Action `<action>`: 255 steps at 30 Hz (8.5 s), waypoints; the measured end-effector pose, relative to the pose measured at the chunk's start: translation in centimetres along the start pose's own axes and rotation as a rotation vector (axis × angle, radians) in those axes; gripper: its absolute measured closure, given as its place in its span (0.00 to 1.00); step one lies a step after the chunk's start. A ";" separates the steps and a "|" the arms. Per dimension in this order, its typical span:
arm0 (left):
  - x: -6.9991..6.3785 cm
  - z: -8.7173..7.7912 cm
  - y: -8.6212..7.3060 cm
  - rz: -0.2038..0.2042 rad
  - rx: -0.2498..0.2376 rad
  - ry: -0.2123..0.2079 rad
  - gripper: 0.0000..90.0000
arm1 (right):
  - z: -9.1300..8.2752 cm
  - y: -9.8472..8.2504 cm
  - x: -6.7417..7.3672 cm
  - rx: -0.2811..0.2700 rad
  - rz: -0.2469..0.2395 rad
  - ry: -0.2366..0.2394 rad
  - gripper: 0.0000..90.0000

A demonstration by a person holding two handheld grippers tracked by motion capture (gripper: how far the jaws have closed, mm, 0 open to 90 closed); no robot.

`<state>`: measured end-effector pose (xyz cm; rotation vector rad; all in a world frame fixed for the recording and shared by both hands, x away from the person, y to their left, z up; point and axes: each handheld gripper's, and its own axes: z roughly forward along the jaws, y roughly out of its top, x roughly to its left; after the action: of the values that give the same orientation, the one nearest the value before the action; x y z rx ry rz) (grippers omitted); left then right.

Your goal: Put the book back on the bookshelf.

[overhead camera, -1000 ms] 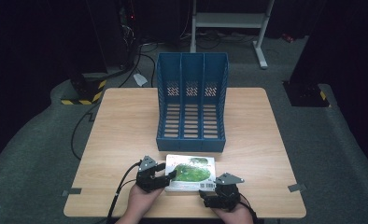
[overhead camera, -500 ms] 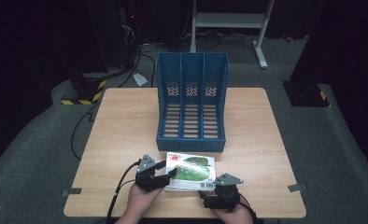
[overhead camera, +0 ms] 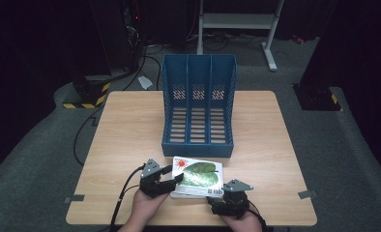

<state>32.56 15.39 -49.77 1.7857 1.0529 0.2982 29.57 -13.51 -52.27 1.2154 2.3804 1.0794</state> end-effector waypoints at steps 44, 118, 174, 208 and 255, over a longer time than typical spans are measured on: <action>0.2 1.3 -0.8 0.095 0.094 -0.111 0.59 | -2.6 0.9 -1.5 -0.103 0.039 -0.003 0.34; -1.6 -0.7 -0.6 0.388 -0.049 -0.161 0.70 | 1.7 2.4 -4.5 -0.066 0.215 0.186 0.16; -1.9 -0.4 -1.0 0.279 -0.015 -0.106 0.71 | -1.2 2.8 -3.4 -0.224 0.101 0.062 0.39; -2.8 0.7 -1.1 0.375 -0.005 -0.050 0.70 | -3.3 2.4 -2.4 -0.350 0.014 0.032 0.46; 4.8 -5.3 -0.4 0.143 -0.036 0.223 0.45 | -3.0 3.6 -1.9 -0.373 -0.071 0.174 0.58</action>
<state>31.88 22.43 -48.80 1.8283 1.0679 0.6119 31.28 -15.17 -47.80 0.9327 2.1836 1.5735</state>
